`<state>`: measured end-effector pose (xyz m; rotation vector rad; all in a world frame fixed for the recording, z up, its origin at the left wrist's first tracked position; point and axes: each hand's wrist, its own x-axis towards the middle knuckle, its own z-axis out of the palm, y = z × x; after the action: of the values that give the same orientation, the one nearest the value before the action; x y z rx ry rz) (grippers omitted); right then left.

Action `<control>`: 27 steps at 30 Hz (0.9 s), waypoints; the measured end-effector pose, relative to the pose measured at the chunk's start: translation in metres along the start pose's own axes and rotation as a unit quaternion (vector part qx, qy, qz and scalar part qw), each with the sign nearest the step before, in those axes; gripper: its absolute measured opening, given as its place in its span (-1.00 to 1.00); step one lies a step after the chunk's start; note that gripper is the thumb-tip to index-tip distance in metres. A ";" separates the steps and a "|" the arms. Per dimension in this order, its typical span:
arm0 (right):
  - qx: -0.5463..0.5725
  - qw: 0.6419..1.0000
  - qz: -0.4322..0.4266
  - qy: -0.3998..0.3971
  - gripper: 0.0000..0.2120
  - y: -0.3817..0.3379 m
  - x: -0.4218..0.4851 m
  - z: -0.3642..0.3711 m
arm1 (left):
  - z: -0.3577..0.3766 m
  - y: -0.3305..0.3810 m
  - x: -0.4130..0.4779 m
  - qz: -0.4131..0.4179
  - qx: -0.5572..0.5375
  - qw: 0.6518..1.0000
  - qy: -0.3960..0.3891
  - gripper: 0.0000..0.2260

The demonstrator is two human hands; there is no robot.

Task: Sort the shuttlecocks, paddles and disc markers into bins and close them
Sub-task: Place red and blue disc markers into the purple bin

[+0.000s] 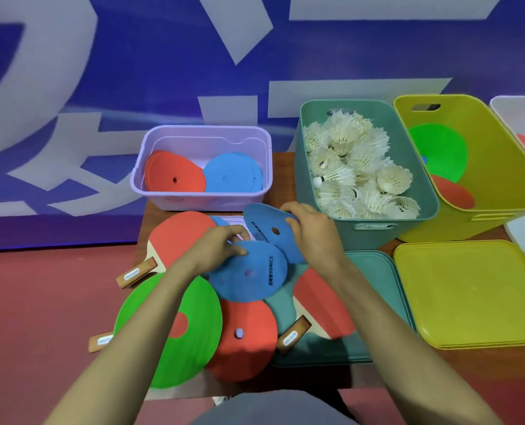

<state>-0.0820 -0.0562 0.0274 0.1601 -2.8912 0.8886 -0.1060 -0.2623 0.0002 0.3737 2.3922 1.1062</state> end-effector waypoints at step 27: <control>-0.018 0.980 0.139 -0.139 -0.62 -0.014 0.225 0.091 | -0.130 -0.030 0.073 -0.062 -0.107 0.874 0.470 -0.88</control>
<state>-0.3089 -0.1345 -0.0087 -0.1408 -3.2463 0.9184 -0.2380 -0.3332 0.0275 -0.5280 2.9533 1.7410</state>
